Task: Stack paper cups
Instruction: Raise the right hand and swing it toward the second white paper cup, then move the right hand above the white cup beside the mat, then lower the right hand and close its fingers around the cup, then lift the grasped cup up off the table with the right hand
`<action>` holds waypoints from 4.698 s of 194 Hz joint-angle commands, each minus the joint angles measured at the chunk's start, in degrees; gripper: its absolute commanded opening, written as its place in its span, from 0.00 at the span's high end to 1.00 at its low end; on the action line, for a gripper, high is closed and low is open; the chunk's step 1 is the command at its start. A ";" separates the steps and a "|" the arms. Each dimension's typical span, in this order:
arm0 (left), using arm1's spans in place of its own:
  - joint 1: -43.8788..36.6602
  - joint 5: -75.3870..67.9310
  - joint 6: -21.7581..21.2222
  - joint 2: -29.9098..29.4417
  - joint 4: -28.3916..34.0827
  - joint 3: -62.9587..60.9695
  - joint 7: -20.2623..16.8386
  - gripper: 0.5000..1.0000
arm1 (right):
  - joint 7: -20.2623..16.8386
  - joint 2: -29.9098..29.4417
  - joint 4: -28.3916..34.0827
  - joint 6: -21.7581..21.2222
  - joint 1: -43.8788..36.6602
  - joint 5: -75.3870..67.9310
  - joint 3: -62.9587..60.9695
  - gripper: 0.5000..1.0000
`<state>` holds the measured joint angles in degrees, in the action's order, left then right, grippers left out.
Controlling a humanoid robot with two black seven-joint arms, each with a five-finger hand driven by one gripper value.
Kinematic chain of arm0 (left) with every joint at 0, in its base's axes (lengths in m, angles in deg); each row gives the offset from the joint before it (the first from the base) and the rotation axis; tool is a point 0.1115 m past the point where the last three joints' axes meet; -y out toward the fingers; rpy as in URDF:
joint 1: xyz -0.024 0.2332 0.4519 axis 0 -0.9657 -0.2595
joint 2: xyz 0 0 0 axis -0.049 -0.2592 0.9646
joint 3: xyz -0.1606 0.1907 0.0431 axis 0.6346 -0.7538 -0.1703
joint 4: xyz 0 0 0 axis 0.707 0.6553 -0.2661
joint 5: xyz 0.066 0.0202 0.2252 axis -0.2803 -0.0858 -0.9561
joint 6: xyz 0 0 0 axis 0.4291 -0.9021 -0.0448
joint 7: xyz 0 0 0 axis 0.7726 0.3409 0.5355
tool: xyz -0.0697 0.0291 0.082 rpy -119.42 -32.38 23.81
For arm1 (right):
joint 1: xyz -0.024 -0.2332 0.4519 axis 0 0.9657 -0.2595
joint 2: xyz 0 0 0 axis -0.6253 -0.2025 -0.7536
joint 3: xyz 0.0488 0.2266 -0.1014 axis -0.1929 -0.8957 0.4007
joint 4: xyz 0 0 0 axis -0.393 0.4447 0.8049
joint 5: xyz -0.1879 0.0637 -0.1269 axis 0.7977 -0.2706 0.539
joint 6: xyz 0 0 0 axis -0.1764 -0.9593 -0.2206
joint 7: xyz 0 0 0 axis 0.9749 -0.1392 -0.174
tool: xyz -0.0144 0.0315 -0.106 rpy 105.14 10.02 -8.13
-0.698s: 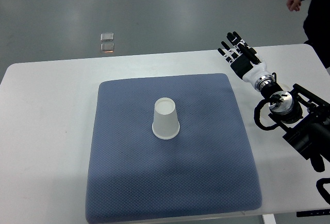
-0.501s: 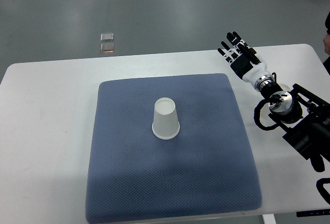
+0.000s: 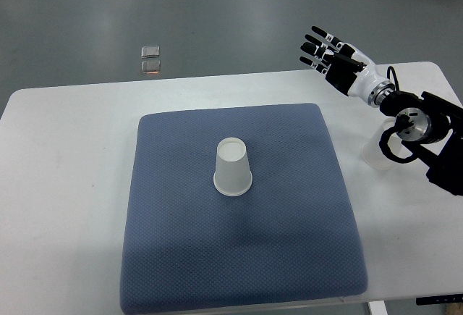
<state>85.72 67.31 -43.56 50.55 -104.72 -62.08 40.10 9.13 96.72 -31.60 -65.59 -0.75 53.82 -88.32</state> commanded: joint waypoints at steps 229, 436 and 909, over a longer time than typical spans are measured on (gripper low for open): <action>0.15 -0.18 0.18 0.00 -1.16 -0.10 0.01 0.00 | -13.88 7.80 35.80 -15.59 -89.10 21.60 94.21 0.16; 0.07 -0.09 0.18 0.00 -0.54 -0.10 0.01 0.00 | -13.79 4.29 21.47 6.49 -51.40 26.17 93.33 0.17; -0.02 0.00 0.09 0.00 -0.45 -0.28 0.10 0.00 | -13.70 2.09 17.96 5.00 -48.23 26.61 87.97 0.66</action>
<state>85.63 67.25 -43.42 50.55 -105.17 -62.17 40.17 -4.53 97.42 -17.72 -56.99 -42.60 80.27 -0.68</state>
